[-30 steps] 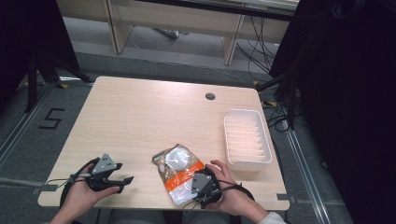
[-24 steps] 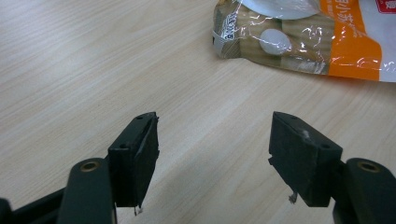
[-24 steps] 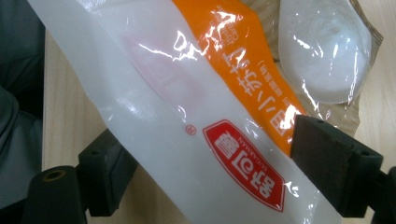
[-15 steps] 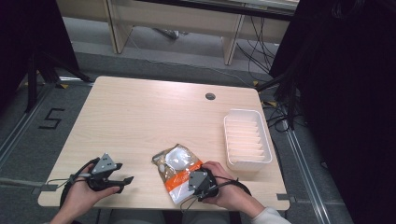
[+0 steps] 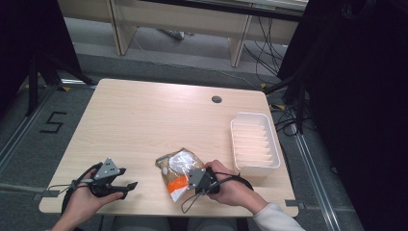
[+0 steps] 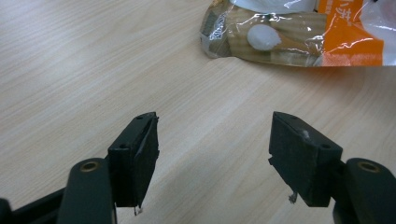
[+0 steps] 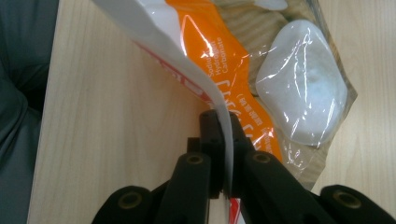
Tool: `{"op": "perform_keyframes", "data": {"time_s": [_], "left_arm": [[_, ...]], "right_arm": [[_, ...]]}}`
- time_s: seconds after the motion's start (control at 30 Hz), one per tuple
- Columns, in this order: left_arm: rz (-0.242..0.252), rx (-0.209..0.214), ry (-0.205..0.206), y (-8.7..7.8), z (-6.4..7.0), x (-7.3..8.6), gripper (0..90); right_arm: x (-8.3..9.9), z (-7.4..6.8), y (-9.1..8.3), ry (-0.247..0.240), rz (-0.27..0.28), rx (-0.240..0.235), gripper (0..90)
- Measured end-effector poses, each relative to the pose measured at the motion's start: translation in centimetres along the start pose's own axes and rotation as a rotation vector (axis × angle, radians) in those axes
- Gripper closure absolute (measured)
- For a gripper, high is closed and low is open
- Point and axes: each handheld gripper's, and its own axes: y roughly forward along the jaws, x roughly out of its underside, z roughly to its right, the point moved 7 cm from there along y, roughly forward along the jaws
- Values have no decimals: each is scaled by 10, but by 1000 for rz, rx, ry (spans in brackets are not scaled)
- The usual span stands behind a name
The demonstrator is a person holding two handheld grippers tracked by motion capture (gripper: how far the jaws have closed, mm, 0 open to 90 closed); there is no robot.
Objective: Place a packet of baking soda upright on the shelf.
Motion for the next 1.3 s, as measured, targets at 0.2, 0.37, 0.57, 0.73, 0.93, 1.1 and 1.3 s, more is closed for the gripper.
{"op": "perform_keyframes", "data": {"time_s": [0.2,0.37,0.57,0.73,0.93,1.1,1.3], "left_arm": [[2,-1,-4,0,0,0,326],[3,-6,0,-1,-1,0,327],[8,1,-11,0,0,0,326],[13,3,-3,0,-1,0,326],[4,3,-7,-1,-1,0,327],[5,1,-8,-1,-1,0,327],[7,5,-18,0,0,0,327]], "right_arm": [[-11,12,-8,-44,19,23,900],[-24,33,-23,-71,90,46,900],[-38,60,-45,-35,90,48,900],[-46,75,-59,65,36,-6,900],[-48,88,-72,228,-58,-83,900],[-47,100,-80,313,-104,-125,900],[-41,108,-92,339,-106,-186,900]]}}
